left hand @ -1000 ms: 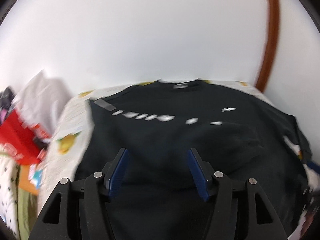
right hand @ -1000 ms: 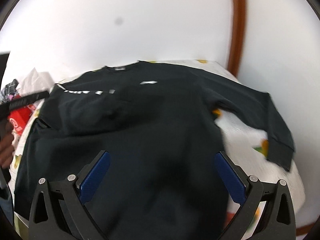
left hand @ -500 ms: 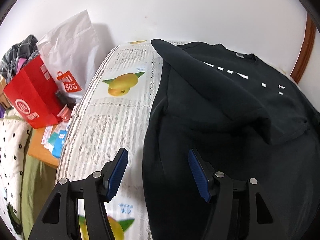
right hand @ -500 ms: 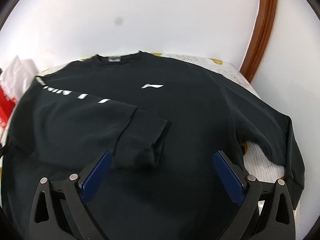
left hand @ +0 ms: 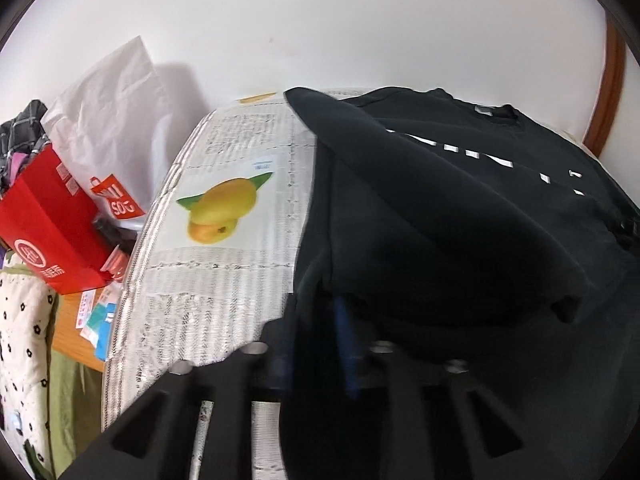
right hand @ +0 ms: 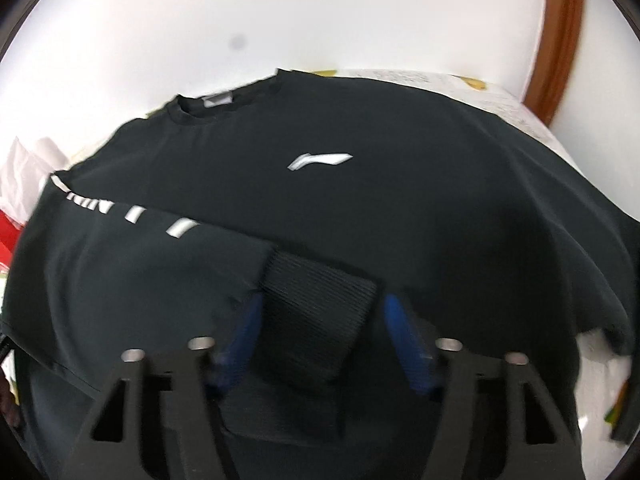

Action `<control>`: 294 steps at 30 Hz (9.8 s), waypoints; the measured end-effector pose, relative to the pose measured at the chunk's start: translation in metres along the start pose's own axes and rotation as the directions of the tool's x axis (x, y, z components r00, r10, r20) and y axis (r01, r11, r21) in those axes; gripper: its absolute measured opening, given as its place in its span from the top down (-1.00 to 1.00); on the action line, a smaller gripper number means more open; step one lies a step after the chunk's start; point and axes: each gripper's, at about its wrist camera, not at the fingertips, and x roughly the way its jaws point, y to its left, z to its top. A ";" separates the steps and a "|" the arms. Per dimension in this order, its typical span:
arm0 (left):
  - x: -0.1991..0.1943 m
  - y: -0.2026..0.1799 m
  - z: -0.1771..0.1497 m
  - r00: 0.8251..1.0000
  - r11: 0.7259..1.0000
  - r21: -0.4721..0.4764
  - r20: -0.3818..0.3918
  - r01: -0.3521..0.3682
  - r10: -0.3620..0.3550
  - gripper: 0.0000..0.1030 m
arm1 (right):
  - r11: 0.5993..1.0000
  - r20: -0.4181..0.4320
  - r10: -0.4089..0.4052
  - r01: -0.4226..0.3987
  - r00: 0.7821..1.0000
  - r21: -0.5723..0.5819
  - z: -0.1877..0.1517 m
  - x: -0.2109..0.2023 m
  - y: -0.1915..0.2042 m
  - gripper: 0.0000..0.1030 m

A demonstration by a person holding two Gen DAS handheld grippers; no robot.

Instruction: Fold small clothes

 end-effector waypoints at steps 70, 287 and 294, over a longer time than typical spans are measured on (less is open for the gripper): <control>-0.131 -0.001 -0.157 0.987 0.987 -0.124 -0.113 0.101 -0.116 0.88 | 0.996 0.030 -0.081 0.080 0.996 0.029 -0.234 -0.172 -0.083 0.81; -0.005 -0.038 0.011 0.998 0.996 -0.069 0.021 0.057 -0.056 -0.16 | 0.984 0.168 -0.175 0.178 0.970 -0.002 -0.032 -0.057 -0.076 0.01; -0.005 -0.039 0.010 0.998 0.996 -0.065 0.012 0.060 -0.060 -0.17 | 0.983 0.163 -0.179 0.182 0.970 -0.004 -0.031 -0.055 -0.073 0.01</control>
